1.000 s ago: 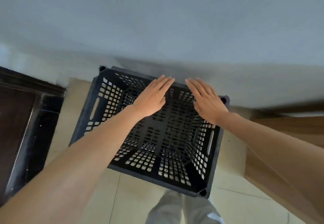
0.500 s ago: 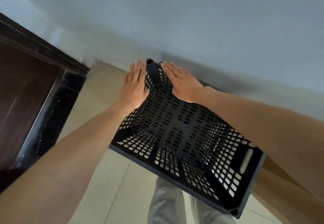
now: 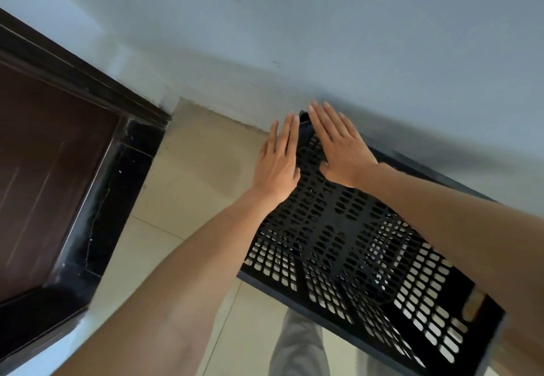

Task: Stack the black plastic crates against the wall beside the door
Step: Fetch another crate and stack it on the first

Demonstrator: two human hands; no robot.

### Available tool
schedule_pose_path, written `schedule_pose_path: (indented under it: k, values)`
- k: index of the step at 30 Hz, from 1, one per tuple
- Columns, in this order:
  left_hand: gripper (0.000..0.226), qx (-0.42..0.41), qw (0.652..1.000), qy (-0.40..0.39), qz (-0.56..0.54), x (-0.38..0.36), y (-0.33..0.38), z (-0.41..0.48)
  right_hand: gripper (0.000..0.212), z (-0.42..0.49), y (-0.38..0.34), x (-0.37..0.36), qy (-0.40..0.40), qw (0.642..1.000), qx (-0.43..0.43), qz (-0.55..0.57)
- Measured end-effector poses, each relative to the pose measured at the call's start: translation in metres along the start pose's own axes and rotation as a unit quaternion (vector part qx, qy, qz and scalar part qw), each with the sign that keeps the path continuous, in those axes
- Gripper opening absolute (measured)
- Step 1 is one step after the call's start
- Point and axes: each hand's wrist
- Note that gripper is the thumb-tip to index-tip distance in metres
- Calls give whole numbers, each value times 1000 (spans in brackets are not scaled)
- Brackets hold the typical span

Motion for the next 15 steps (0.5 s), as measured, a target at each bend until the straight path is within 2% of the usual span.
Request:
schedule_pose_path:
  k: [3,6,9,15]
  values:
    - [109,-8,997,-43,-59,6,-4,3,110,-2,2,8,-37,999,3,-12]
    - [106,-13,985,-101,-142,23,-10,4,112,2,1,26,-108,994,8,-22]
    - [99,-9,986,-101,-134,32,-11,-3,108,8,-2,46,-166,985,-2,-43]
    - [84,-21,999,-26,-41,16,-8,-72,80,-39,-46,38,-59,997,21,38]
Point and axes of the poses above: each hand's wrist, its own z-axis towards the middle knuckle, its own x-axis out of the back of the hand, y = z × x, and after that the axes turned 12 degrees about -x, right-handed
